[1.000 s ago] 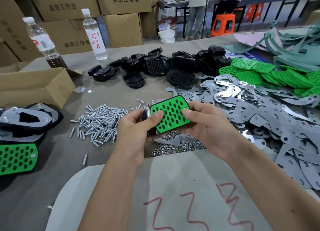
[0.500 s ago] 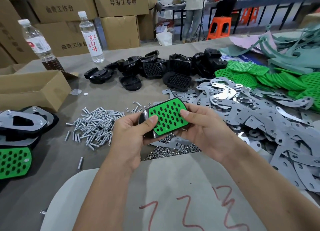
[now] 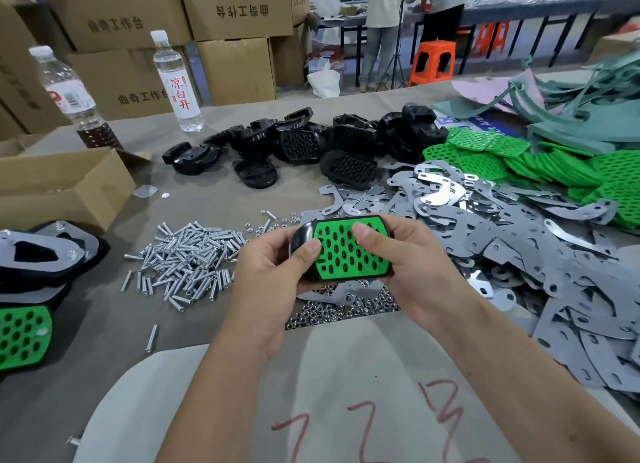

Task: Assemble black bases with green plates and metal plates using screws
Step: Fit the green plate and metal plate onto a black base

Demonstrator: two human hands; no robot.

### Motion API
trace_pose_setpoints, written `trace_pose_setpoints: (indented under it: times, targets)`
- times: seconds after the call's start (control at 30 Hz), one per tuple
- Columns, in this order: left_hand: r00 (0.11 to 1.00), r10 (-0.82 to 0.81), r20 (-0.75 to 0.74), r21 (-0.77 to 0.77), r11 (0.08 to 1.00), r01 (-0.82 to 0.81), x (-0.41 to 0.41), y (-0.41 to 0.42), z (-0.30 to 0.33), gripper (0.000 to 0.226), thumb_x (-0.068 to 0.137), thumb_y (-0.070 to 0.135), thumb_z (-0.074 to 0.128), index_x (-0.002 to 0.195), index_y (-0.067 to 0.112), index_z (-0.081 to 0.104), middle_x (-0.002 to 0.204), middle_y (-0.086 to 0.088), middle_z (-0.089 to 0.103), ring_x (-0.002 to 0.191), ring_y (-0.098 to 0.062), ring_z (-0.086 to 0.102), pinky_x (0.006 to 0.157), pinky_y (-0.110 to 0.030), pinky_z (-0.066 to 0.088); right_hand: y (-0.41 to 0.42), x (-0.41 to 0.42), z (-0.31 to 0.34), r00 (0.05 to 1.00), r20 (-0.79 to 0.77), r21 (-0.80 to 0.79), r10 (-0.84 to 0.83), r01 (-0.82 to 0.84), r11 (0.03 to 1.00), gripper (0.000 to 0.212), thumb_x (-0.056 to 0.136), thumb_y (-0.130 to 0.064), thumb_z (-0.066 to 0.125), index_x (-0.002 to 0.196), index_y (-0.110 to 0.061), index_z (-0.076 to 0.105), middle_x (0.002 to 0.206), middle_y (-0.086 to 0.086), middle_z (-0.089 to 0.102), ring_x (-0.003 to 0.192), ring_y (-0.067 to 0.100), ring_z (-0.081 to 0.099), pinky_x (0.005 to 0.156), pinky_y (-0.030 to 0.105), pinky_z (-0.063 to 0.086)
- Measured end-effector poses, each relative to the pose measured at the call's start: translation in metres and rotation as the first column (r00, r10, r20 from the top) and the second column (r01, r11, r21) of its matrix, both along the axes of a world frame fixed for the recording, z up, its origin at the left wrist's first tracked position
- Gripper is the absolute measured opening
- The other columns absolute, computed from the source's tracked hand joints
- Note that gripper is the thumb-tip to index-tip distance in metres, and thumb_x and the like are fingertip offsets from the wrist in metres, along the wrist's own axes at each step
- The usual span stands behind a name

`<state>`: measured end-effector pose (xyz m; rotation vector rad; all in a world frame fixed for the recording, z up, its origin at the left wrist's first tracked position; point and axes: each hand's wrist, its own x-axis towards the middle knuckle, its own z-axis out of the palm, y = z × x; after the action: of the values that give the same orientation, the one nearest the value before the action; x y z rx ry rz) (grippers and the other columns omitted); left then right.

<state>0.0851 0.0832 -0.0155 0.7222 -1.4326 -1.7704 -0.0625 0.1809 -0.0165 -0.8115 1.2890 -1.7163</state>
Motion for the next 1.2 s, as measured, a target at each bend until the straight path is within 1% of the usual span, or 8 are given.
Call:
trace_pose_setpoints:
  times: [0.2, 0.33, 0.43, 0.57, 0.73, 0.9, 1.07, 1.2]
  targets:
    - [0.997, -0.012, -0.077, 0.014, 1.0, 0.013, 0.006, -0.001, 0.004, 0.016, 0.092, 0.004, 0.064, 0.105, 0.003, 0.074, 0.094, -0.019, 0.078, 0.081, -0.031, 0.077, 0.062, -0.035, 0.063, 0.003, -0.004, 0.0, 0.993, 0.024, -0.08, 0.113, -0.11, 0.991, 0.027, 0.091, -0.024, 0.071, 0.112, -0.008, 0.077, 0.115, 0.019, 0.075, 0.102, 0.027, 0.074, 0.084, 0.036, 0.06]
    - [1.0, -0.012, -0.01, -0.019, 1.0, 0.012, 0.008, -0.003, 0.002, 0.015, 0.095, 0.005, 0.066, 0.103, 0.011, 0.077, 0.097, -0.016, 0.079, 0.086, -0.03, 0.077, 0.063, -0.035, 0.062, 0.003, -0.004, 0.001, 0.993, 0.014, 0.009, 0.115, -0.116, 0.993, 0.029, 0.086, -0.022, 0.075, 0.111, -0.008, 0.075, 0.113, 0.018, 0.075, 0.1, 0.032, 0.073, 0.085, 0.047, 0.06]
    - [0.997, -0.06, 0.058, -0.062, 0.996, 0.063, 0.01, -0.005, 0.001, 0.014, 0.087, 0.017, 0.076, 0.1, 0.019, 0.081, 0.098, -0.015, 0.078, 0.084, -0.028, 0.075, 0.065, -0.038, 0.061, 0.004, -0.003, 0.003, 0.993, 0.018, 0.07, 0.12, -0.121, 0.99, 0.018, 0.084, -0.03, 0.076, 0.092, -0.015, 0.072, 0.103, 0.015, 0.074, 0.092, 0.03, 0.071, 0.081, 0.046, 0.057]
    - [0.992, -0.111, 0.055, -0.07, 0.991, 0.114, 0.007, 0.0, -0.001, 0.015, 0.094, 0.011, 0.071, 0.094, 0.022, 0.081, 0.089, -0.012, 0.076, 0.078, -0.022, 0.074, 0.058, -0.032, 0.06, 0.002, 0.004, 0.004, 0.987, -0.152, 0.108, 0.043, -0.026, 0.994, 0.033, 0.084, -0.044, 0.08, 0.078, -0.014, 0.068, 0.084, 0.013, 0.07, 0.075, 0.026, 0.066, 0.063, 0.034, 0.056]
    - [0.995, -0.091, 0.032, -0.024, 0.996, 0.091, 0.003, 0.001, -0.004, 0.029, 0.074, 0.023, 0.079, 0.1, 0.012, 0.079, 0.107, -0.032, 0.07, 0.099, -0.045, 0.073, 0.082, -0.053, 0.063, -0.001, 0.007, 0.003, 0.981, -0.094, -0.015, -0.169, 0.169, 0.986, 0.032, 0.081, -0.038, 0.074, 0.073, -0.013, 0.054, 0.081, 0.018, 0.065, 0.076, 0.029, 0.06, 0.067, 0.045, 0.05]
    - [0.995, -0.096, -0.014, -0.048, 0.994, 0.095, 0.001, 0.0, -0.001, 0.022, 0.072, 0.02, 0.077, 0.091, 0.01, 0.082, 0.084, -0.024, 0.072, 0.066, -0.02, 0.066, 0.059, -0.023, 0.055, 0.001, 0.002, 0.006, 0.996, 0.047, 0.023, -0.074, 0.073, 0.997, 0.031, 0.083, -0.035, 0.075, 0.071, -0.016, 0.053, 0.088, 0.016, 0.069, 0.078, 0.031, 0.067, 0.067, 0.045, 0.053]
    - [0.993, -0.12, -0.018, 0.009, 0.993, 0.12, 0.006, -0.003, -0.003, 0.022, 0.078, 0.022, 0.074, 0.094, 0.008, 0.081, 0.088, -0.016, 0.073, 0.06, -0.015, 0.062, 0.057, -0.031, 0.052, 0.007, -0.004, 0.011, 0.98, 0.123, 0.058, 0.159, -0.167, 0.984, 0.043, 0.086, -0.025, 0.07, 0.116, 0.005, 0.067, 0.117, 0.024, 0.073, 0.102, 0.037, 0.074, 0.09, 0.051, 0.06]
    - [0.994, -0.11, -0.017, 0.031, 0.993, 0.111, 0.007, -0.005, -0.004, 0.026, 0.075, 0.022, 0.077, 0.096, 0.008, 0.081, 0.089, -0.014, 0.076, 0.061, -0.017, 0.063, 0.065, -0.035, 0.054, 0.007, 0.0, 0.01, 0.991, 0.068, 0.012, 0.112, -0.113, 0.994, 0.04, 0.086, -0.019, 0.067, 0.115, 0.009, 0.067, 0.116, 0.031, 0.071, 0.097, 0.035, 0.072, 0.087, 0.048, 0.06]
